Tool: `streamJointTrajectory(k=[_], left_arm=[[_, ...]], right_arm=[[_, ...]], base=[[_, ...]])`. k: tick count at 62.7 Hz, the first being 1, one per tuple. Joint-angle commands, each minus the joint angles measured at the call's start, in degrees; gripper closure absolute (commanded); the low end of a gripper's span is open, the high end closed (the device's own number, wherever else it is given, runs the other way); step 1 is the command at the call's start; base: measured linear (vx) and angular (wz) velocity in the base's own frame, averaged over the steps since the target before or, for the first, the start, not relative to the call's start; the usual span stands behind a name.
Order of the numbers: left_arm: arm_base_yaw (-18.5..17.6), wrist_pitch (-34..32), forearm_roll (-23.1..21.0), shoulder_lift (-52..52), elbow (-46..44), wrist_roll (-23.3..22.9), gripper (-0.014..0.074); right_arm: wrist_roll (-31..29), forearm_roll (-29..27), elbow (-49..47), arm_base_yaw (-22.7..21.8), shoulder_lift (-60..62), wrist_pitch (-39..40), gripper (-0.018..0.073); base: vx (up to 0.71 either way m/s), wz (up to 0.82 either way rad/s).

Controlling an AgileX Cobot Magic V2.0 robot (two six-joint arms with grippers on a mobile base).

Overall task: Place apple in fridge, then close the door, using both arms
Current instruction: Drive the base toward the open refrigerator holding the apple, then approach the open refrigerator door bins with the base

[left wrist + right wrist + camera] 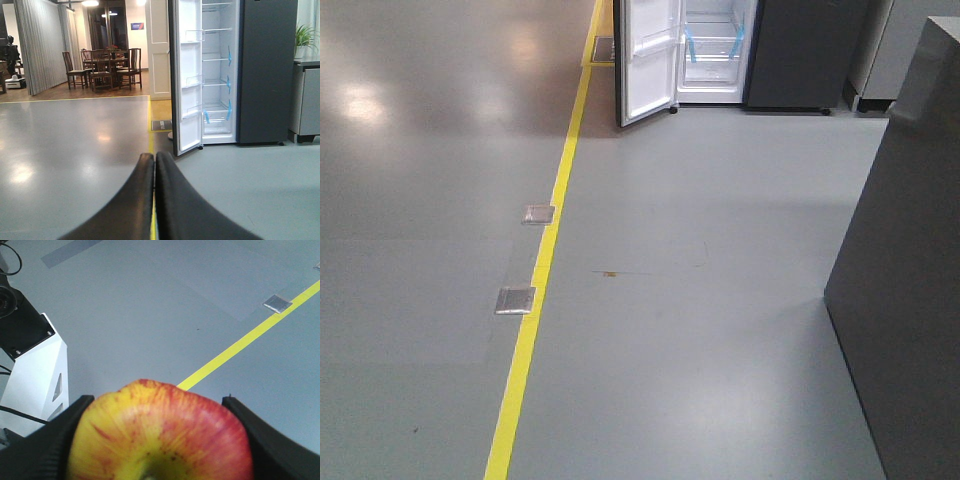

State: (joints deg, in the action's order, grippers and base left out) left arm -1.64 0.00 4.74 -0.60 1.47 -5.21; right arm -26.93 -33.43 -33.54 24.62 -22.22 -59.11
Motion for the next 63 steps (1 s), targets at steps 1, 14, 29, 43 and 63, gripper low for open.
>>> streamJointTrajectory(k=[1, 14, 29, 43, 63], left_arm=[[-0.1, -4.4, -0.4, -0.9, 1.6, -0.2, 0.0603], [-0.1, -4.4, -0.4, -0.9, 1.6, -0.2, 0.0603], [-0.1, -4.4, -0.4, -0.9, 1.6, -0.2, 0.0603], [-0.1, -4.4, -0.4, -0.9, 1.6, -0.2, 0.0603], [-0.1, -4.4, -0.4, -0.9, 1.6, -0.2, 0.0603]], right_arm=[[0.0, -2.4, -1.6, 0.1, -0.4, 3.0, 0.0239], [0.0, -2.4, -1.6, 0.1, -0.4, 3.0, 0.0239], [0.0, -2.4, -1.6, 0.1, -0.4, 3.0, 0.0239], [0.0, -2.4, -1.6, 0.1, -0.4, 3.0, 0.0239], [0.0, -2.4, -1.6, 0.1, -0.4, 3.0, 0.0239]], base=[[0.25, 0.01], [0.26, 0.03], [0.27, 0.02], [0.29, 0.01], [0.32, -0.01]])
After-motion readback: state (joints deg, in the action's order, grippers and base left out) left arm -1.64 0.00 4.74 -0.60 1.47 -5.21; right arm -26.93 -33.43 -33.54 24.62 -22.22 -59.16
